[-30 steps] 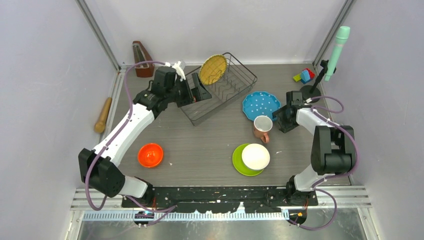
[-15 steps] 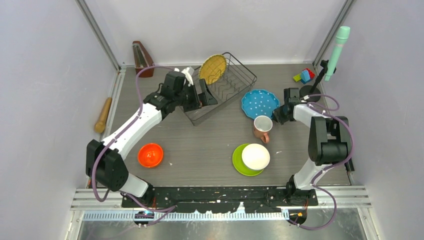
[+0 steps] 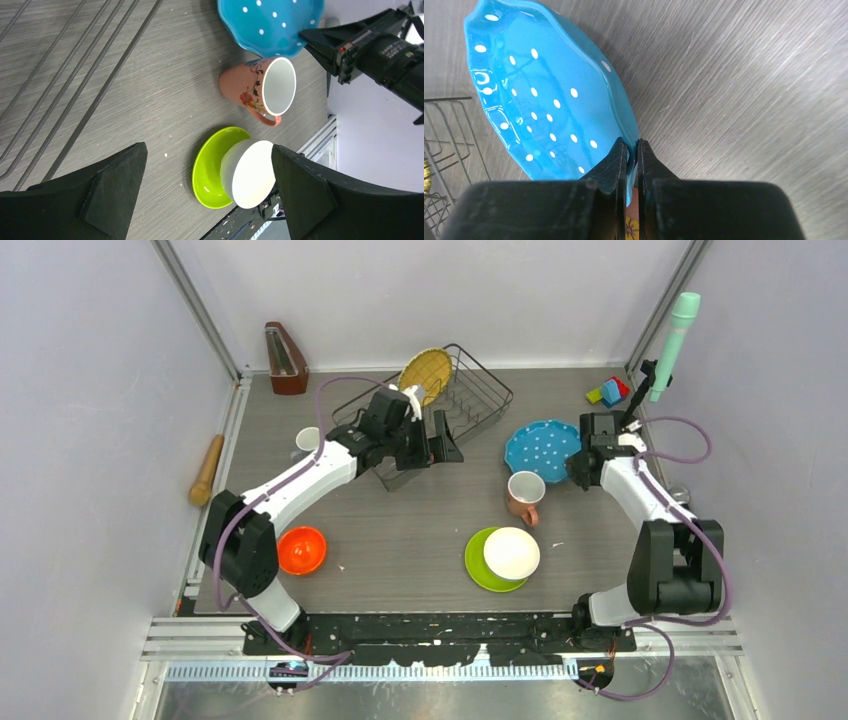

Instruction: Load the mixed dishes into the dish rack

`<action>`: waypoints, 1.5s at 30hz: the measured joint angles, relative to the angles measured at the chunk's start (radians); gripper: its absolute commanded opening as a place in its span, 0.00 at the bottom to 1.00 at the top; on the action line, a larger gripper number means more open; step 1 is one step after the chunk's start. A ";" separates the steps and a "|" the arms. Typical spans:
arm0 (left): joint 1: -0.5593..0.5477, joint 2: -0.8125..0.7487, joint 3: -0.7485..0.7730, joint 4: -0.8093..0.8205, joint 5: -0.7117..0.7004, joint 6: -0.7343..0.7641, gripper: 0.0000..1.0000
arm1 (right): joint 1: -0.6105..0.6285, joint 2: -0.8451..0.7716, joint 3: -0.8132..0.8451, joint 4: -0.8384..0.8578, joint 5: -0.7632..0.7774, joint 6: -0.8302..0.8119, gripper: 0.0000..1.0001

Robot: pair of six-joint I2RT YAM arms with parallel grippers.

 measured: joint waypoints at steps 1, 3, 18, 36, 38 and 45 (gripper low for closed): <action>-0.002 0.004 0.006 0.001 0.000 -0.001 0.98 | -0.001 -0.027 0.000 -0.012 0.014 -0.012 0.00; -0.002 0.010 0.019 0.009 0.002 -0.004 0.98 | -0.004 -0.074 0.000 -0.020 0.035 -0.040 0.00; -0.001 0.010 0.072 0.117 0.042 0.003 1.00 | -0.006 -0.172 0.143 0.016 -0.082 -0.239 0.00; 0.000 -0.006 0.041 0.313 0.071 -0.079 0.87 | 0.075 -0.404 0.067 -0.011 -0.459 -0.188 0.00; 0.000 -0.002 0.040 0.328 0.075 -0.087 0.77 | 0.084 -0.407 0.056 -0.012 -0.464 -0.179 0.00; 0.000 0.000 0.029 0.335 0.065 -0.085 0.50 | 0.102 -0.433 0.017 -0.018 -0.466 -0.164 0.00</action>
